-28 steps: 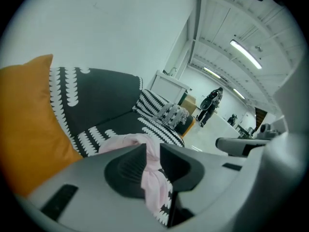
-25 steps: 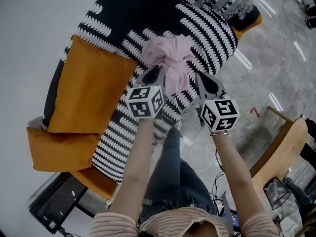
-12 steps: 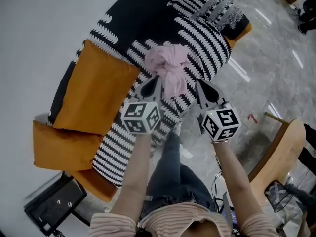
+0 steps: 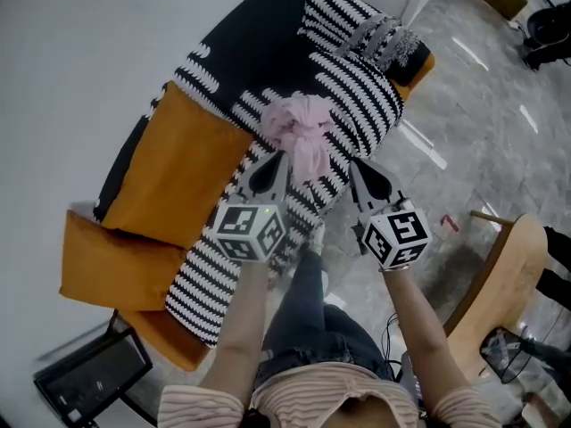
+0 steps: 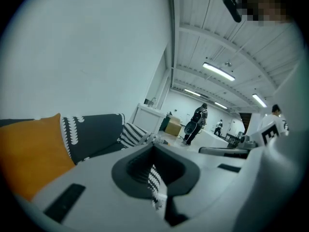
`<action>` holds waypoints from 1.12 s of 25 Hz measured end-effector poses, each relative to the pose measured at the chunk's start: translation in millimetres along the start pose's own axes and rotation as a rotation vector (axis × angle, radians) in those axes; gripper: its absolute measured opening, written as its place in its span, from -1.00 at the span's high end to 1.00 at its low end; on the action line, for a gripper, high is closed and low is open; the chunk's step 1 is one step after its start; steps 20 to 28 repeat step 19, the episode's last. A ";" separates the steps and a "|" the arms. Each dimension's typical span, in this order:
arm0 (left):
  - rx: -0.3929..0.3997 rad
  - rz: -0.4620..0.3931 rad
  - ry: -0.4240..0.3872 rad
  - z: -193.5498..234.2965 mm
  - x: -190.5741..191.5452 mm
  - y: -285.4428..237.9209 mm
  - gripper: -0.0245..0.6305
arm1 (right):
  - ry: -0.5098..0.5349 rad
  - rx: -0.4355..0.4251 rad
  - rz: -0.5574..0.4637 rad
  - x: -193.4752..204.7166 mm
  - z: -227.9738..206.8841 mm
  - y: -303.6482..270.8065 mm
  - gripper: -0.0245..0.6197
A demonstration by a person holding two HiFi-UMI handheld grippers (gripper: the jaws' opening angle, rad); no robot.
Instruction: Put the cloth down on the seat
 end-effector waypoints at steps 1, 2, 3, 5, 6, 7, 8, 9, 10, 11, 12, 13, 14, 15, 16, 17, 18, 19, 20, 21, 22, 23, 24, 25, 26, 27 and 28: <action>0.002 -0.006 -0.007 -3.8 -1.9 5.6 0.89 | 0.004 0.002 -0.009 -2.3 2.6 5.7 0.90; 0.001 -0.010 -0.016 -7.4 -3.3 11.0 0.89 | 0.008 0.003 -0.019 -4.6 5.2 11.1 0.90; -0.003 -0.012 -0.027 -10.8 -4.0 16.4 0.89 | 0.011 0.003 -0.028 -6.6 8.2 16.5 0.90; -0.012 -0.012 -0.054 -17.3 -3.9 27.9 0.89 | 0.016 0.002 -0.045 -9.7 15.1 27.4 0.90; -0.013 -0.016 -0.062 -20.7 -4.4 33.5 0.89 | 0.019 0.001 -0.055 -11.8 18.6 33.0 0.90; -0.011 -0.023 -0.065 -24.4 -5.6 39.2 0.89 | 0.023 0.000 -0.066 -14.4 22.1 38.8 0.90; -0.009 -0.030 -0.068 -28.8 -7.1 45.1 0.89 | 0.026 0.000 -0.077 -17.0 25.6 45.4 0.90; -0.007 -0.037 -0.073 -33.7 -8.4 51.6 0.89 | 0.028 -0.001 -0.087 -19.3 29.4 53.0 0.90; -0.006 -0.041 -0.078 -38.8 -9.4 58.4 0.89 | 0.028 -0.002 -0.096 -21.1 33.2 61.1 0.90; -0.006 -0.046 -0.084 -43.7 -10.3 65.1 0.89 | 0.029 -0.003 -0.106 -22.6 36.9 69.1 0.90; -0.006 -0.052 -0.088 -48.2 -11.5 71.4 0.89 | 0.030 -0.005 -0.115 -24.1 40.2 76.6 0.90; -0.004 -0.059 -0.092 -52.1 -13.2 77.0 0.89 | 0.032 -0.007 -0.125 -25.9 43.1 83.3 0.90; -0.002 -0.068 -0.096 -55.6 -15.3 82.2 0.89 | 0.035 -0.009 -0.136 -27.8 45.9 89.3 0.90; 0.000 -0.076 -0.100 -59.0 -17.3 87.2 0.89 | 0.037 -0.011 -0.147 -29.7 48.9 95.2 0.90; 0.003 -0.082 -0.104 -62.3 -19.1 92.4 0.89 | 0.039 -0.012 -0.156 -31.4 52.2 101.2 0.90; 0.006 -0.087 -0.108 -65.6 -20.7 97.8 0.89 | 0.041 -0.013 -0.163 -32.9 55.8 107.4 0.90; 0.009 -0.091 -0.111 -68.8 -22.2 103.4 0.89 | 0.043 -0.013 -0.170 -34.3 59.5 113.6 0.90; 0.012 -0.096 -0.114 -72.0 -23.7 109.0 0.89 | 0.044 -0.014 -0.177 -35.7 63.4 119.8 0.90; 0.012 -0.096 -0.114 -72.0 -23.7 109.0 0.89 | 0.044 -0.014 -0.177 -35.7 63.4 119.8 0.90; 0.012 -0.096 -0.114 -72.0 -23.7 109.0 0.89 | 0.044 -0.014 -0.177 -35.7 63.4 119.8 0.90; 0.012 -0.096 -0.114 -72.0 -23.7 109.0 0.89 | 0.044 -0.014 -0.177 -35.7 63.4 119.8 0.90; 0.012 -0.096 -0.114 -72.0 -23.7 109.0 0.89 | 0.044 -0.014 -0.177 -35.7 63.4 119.8 0.90; 0.012 -0.096 -0.114 -72.0 -23.7 109.0 0.89 | 0.044 -0.014 -0.177 -35.7 63.4 119.8 0.90; 0.012 -0.096 -0.114 -72.0 -23.7 109.0 0.89 | 0.044 -0.014 -0.177 -35.7 63.4 119.8 0.90; 0.012 -0.096 -0.114 -72.0 -23.7 109.0 0.89 | 0.044 -0.014 -0.177 -35.7 63.4 119.8 0.90; 0.012 -0.096 -0.114 -72.0 -23.7 109.0 0.89 | 0.044 -0.014 -0.177 -35.7 63.4 119.8 0.90; 0.012 -0.096 -0.114 -72.0 -23.7 109.0 0.89 | 0.044 -0.014 -0.177 -35.7 63.4 119.8 0.90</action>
Point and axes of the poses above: the fingertips, and each gripper's own axes: y backward along the fingers, z to its left, x out of its underside, the point moved 9 cm from there along y, backward along the fingers, and after that the axes turned 1 degree about z, right-handed, at the moved point
